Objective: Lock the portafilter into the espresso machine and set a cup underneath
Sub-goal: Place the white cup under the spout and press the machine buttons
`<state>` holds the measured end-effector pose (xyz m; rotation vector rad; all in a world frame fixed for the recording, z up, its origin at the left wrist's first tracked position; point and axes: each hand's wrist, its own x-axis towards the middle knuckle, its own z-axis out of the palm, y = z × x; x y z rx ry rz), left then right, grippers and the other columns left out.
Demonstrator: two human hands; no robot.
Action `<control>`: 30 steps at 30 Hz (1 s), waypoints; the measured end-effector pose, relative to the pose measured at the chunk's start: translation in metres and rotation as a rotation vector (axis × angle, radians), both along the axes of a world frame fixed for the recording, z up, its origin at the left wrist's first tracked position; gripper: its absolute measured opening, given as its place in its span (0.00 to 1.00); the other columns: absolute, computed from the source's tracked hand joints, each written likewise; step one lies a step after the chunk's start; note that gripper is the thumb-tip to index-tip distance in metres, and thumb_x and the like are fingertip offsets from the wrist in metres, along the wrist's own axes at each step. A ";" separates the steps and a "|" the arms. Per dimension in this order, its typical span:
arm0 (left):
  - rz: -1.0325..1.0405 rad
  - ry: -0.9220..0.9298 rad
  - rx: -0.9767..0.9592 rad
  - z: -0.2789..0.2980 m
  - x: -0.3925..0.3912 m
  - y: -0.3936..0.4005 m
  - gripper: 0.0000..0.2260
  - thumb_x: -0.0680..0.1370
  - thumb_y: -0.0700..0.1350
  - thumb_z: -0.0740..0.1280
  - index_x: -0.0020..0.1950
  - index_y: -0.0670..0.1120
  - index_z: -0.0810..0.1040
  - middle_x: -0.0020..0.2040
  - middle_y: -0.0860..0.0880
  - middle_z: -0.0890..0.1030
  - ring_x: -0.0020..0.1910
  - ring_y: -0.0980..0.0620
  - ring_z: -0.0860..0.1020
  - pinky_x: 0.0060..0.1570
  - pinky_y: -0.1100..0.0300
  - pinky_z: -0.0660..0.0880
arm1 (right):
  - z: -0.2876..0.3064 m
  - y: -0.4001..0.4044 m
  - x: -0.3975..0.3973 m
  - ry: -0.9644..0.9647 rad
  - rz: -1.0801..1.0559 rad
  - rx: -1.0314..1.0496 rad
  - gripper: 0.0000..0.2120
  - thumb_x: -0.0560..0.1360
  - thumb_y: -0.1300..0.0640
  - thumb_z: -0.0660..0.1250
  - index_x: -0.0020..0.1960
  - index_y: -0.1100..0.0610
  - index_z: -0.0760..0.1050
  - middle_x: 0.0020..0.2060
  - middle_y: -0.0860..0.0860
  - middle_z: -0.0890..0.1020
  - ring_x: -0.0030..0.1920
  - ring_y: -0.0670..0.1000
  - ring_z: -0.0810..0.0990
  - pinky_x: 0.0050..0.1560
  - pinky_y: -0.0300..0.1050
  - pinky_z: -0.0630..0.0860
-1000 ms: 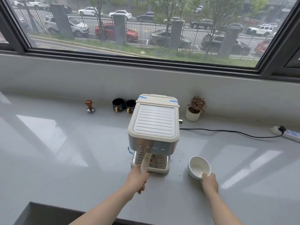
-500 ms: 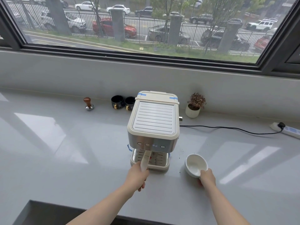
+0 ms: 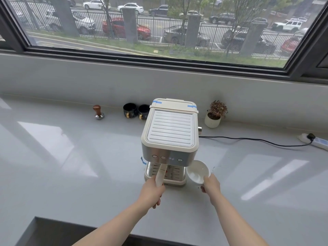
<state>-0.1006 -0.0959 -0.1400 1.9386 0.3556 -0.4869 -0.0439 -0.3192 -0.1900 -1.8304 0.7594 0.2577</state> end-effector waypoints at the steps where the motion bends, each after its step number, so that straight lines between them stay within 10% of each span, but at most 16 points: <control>1: -0.003 0.000 0.004 0.000 0.000 0.000 0.03 0.71 0.40 0.58 0.43 0.45 0.68 0.32 0.47 0.72 0.20 0.51 0.71 0.22 0.62 0.65 | 0.003 0.003 0.002 -0.007 0.009 0.001 0.12 0.75 0.65 0.51 0.54 0.59 0.71 0.38 0.53 0.73 0.35 0.58 0.73 0.38 0.49 0.73; 13: -0.004 0.001 0.016 -0.001 0.000 0.000 0.03 0.72 0.40 0.58 0.43 0.45 0.69 0.32 0.47 0.72 0.20 0.51 0.71 0.22 0.61 0.66 | 0.001 0.041 0.021 0.045 0.199 -0.093 0.13 0.76 0.59 0.51 0.54 0.63 0.70 0.49 0.61 0.78 0.38 0.58 0.74 0.40 0.49 0.73; 23: -0.008 0.010 0.014 -0.001 0.001 0.001 0.05 0.72 0.40 0.58 0.45 0.47 0.70 0.33 0.46 0.73 0.21 0.51 0.72 0.22 0.62 0.67 | 0.006 0.048 0.016 -0.002 0.128 0.052 0.13 0.78 0.50 0.62 0.50 0.60 0.64 0.40 0.52 0.72 0.39 0.58 0.79 0.36 0.46 0.71; 30: -0.014 -0.005 0.030 -0.001 0.000 0.001 0.04 0.71 0.40 0.57 0.43 0.47 0.69 0.33 0.46 0.73 0.20 0.51 0.72 0.22 0.62 0.67 | -0.010 0.031 0.006 -0.006 0.088 0.230 0.20 0.74 0.40 0.66 0.39 0.56 0.66 0.38 0.49 0.74 0.44 0.50 0.84 0.59 0.49 0.75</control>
